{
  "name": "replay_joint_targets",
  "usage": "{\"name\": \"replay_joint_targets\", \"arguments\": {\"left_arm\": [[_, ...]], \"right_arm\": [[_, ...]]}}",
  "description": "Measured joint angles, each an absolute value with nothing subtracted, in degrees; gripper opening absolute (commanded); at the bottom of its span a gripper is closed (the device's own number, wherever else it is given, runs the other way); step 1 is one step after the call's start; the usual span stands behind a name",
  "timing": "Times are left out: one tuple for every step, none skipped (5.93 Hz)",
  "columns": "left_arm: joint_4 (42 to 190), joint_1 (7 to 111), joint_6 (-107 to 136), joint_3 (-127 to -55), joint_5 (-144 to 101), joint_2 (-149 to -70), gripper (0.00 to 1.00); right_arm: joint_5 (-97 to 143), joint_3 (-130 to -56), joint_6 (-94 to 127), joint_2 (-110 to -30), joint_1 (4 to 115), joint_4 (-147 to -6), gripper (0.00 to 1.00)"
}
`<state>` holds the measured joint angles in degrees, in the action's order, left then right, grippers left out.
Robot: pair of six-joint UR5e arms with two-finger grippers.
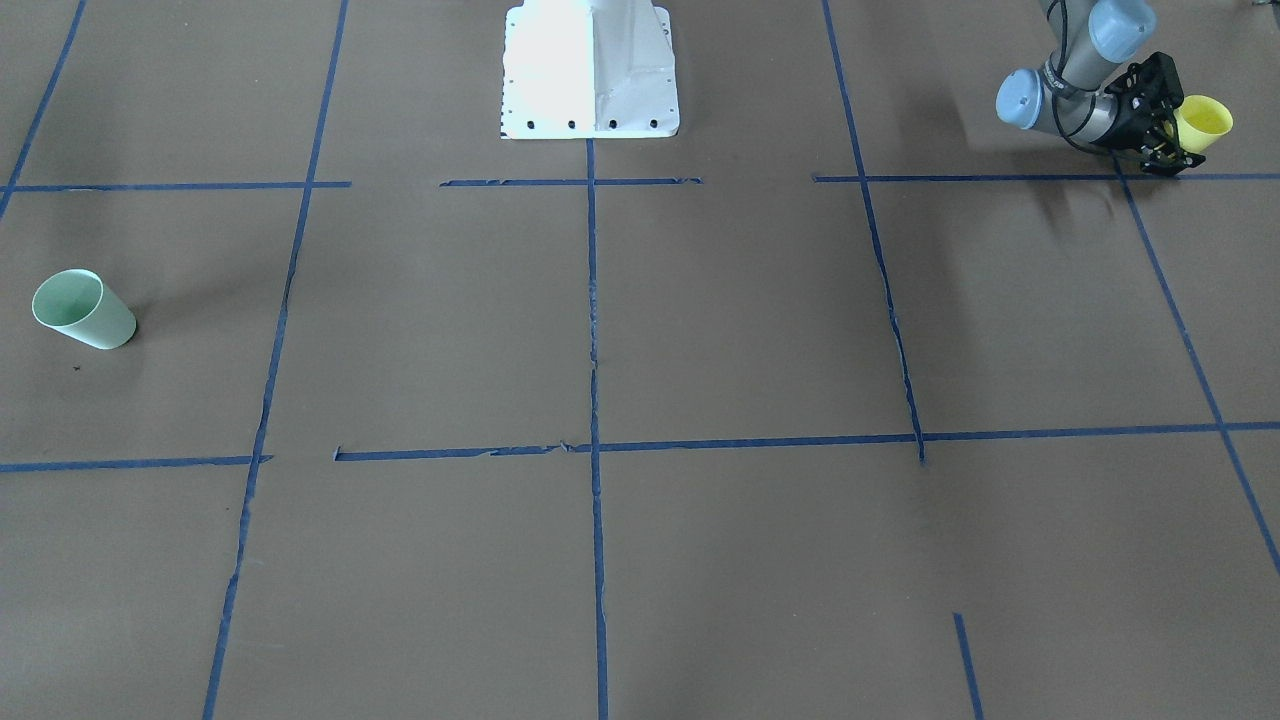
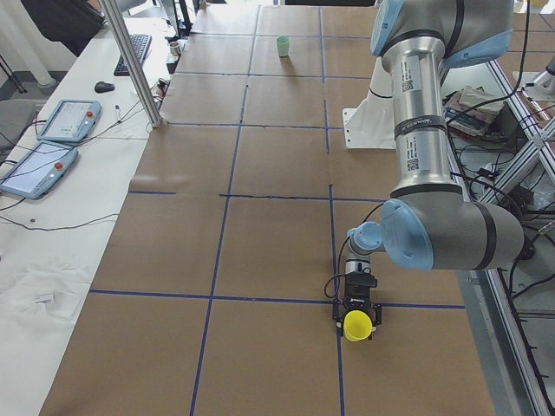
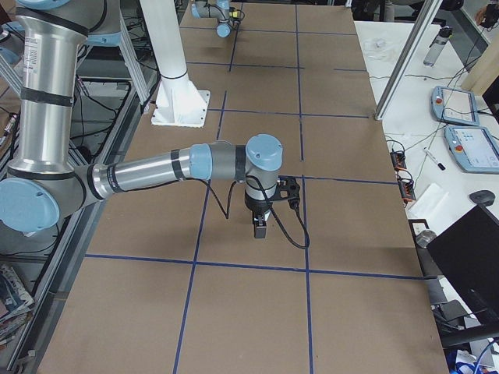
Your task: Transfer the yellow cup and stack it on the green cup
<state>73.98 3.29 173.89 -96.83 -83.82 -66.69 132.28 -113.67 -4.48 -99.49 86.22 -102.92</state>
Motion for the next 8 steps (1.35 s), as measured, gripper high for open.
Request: {"name": "replay_joint_targets", "arguments": {"left_arm": [[74.3,3.5,173.7,-97.4,-83.8,-65.4,0.76],[74.7,3.6,173.0,-98.4,-83.7,-63.5,0.75],[75.1,3.7,171.9,-99.4,-83.6,-61.6,0.75],[75.2,4.2,170.4,-100.1,-82.9,-60.2,0.75],[76.0,6.3,167.6,-100.5,-80.7,-59.3,0.75],[77.4,11.2,162.7,-100.6,-76.1,-59.2,0.75],[79.8,17.3,156.3,-100.4,-70.5,-59.5,0.75],[83.7,22.6,149.6,-99.8,-65.9,-59.8,0.75]], "right_arm": [[132.3,-113.7,-4.5,-99.5,86.2,-102.9,1.0],[132.3,-113.6,-4.4,-99.5,86.2,-102.9,1.0],[132.4,-113.5,-4.4,-99.6,86.2,-103.0,1.0],[132.4,-113.4,-4.4,-99.6,86.2,-103.0,1.0],[132.4,-113.3,-4.5,-99.8,86.2,-103.0,1.0],[132.4,-113.1,-4.5,-99.9,86.2,-103.0,1.0],[132.5,-112.7,-4.5,-99.9,86.2,-103.0,1.0],[132.5,-112.3,-4.5,-99.9,86.2,-103.0,1.0]]}}
